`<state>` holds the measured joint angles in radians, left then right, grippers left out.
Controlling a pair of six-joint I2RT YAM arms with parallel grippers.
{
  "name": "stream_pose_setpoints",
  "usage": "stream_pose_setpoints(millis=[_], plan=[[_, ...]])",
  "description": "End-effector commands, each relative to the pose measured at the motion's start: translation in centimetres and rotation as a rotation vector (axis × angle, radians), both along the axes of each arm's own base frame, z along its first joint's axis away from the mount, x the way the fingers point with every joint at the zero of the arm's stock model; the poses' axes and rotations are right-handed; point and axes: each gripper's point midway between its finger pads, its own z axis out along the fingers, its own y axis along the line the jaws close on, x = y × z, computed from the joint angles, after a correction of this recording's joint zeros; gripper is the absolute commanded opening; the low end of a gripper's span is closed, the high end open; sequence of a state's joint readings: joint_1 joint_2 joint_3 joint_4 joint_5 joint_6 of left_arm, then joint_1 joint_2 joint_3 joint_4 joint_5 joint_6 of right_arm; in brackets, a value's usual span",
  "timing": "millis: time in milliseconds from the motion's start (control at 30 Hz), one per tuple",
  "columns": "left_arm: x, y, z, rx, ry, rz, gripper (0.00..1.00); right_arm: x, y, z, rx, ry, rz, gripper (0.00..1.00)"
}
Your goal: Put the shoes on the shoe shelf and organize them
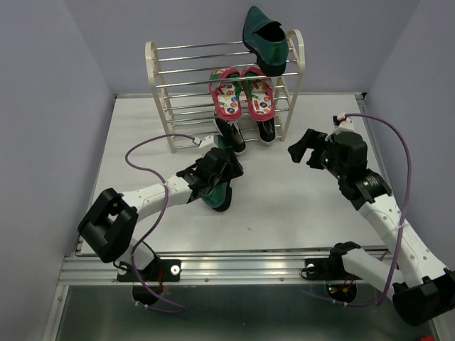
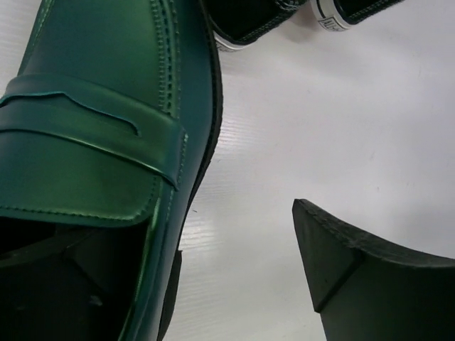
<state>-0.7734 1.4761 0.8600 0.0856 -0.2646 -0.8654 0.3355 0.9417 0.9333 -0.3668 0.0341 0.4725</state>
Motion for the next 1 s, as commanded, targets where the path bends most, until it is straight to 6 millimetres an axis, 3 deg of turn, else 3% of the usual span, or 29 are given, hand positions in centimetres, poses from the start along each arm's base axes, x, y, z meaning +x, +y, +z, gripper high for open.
stream_pose_setpoints(millis=[0, 100, 200, 333, 433, 600, 800, 867, 967], plan=[[0.0, -2.0, 6.1, -0.050, -0.153, -0.086, 0.99, -0.7, 0.0, 0.1, 0.020, -0.001, -0.004, 1.00], [-1.4, -2.1, 8.6, -0.030, -0.202, -0.105, 0.99, -1.5, 1.6, -0.8, 0.030, 0.037, 0.101, 1.00], [-2.1, -0.8, 10.7, -0.042, -0.230, -0.060, 0.99, -2.2, 2.4, -1.8, 0.040, 0.077, 0.155, 1.00], [-2.7, 2.1, 11.1, -0.019, -0.250, 0.018, 0.99, -2.6, 1.7, -3.1, 0.037, 0.108, 0.112, 1.00], [-3.2, 3.4, 10.4, 0.022, -0.219, 0.052, 0.99, -3.0, 1.9, -3.4, 0.043, 0.119, 0.124, 1.00], [-4.1, 6.5, 9.5, 0.072, -0.154, 0.162, 0.99, -4.2, 4.2, -2.7, 0.068, 0.124, 0.256, 1.00], [-6.2, 10.2, 6.0, 0.164, -0.076, 0.215, 0.99, -5.0, 4.7, -4.0, 0.051, 0.163, 0.251, 1.00], [-7.0, 10.7, 5.6, 0.151, -0.069, 0.194, 0.99, -5.3, 4.6, -4.7, 0.055, 0.177, 0.247, 1.00], [-8.4, 9.1, 4.0, 0.119, -0.133, -0.024, 0.99, -5.5, 4.5, -5.0, 0.057, 0.183, 0.243, 1.00]])
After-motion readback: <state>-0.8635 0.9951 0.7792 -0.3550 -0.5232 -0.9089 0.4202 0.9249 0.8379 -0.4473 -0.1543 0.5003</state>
